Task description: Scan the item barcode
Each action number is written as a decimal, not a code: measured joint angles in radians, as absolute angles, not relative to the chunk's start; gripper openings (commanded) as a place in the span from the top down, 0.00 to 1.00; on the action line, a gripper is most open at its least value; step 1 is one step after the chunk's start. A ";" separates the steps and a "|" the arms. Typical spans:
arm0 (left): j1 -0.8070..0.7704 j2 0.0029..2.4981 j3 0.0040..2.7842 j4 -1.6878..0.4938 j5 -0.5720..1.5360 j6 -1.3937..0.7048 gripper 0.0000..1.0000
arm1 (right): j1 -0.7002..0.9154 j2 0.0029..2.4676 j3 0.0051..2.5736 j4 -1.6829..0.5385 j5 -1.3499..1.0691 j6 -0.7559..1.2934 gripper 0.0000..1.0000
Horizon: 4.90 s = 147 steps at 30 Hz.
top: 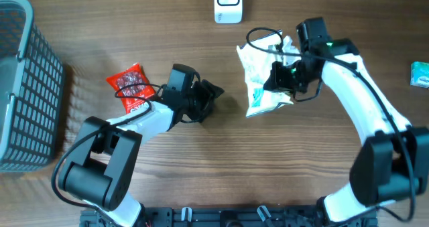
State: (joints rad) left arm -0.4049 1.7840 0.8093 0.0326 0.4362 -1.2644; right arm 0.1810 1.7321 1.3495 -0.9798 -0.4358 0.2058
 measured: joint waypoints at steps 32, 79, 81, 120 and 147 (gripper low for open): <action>-0.405 1.777 0.809 0.011 0.402 -1.250 0.30 | 0.605 1.707 1.333 -0.859 0.741 0.296 0.96; -0.461 1.775 0.802 0.090 0.365 -1.188 0.17 | 0.533 1.713 1.287 -0.832 -0.049 0.281 0.00; -0.477 1.777 0.800 0.113 0.364 -1.172 0.15 | 0.506 1.713 1.287 -0.833 -0.027 0.311 0.00; -0.570 2.268 1.478 0.071 0.354 -1.040 0.53 | 0.204 1.717 1.246 -0.808 -0.011 0.396 0.00; -0.432 1.866 1.455 -0.641 0.014 -0.919 0.96 | 0.635 1.716 1.240 -0.511 0.087 -0.002 0.00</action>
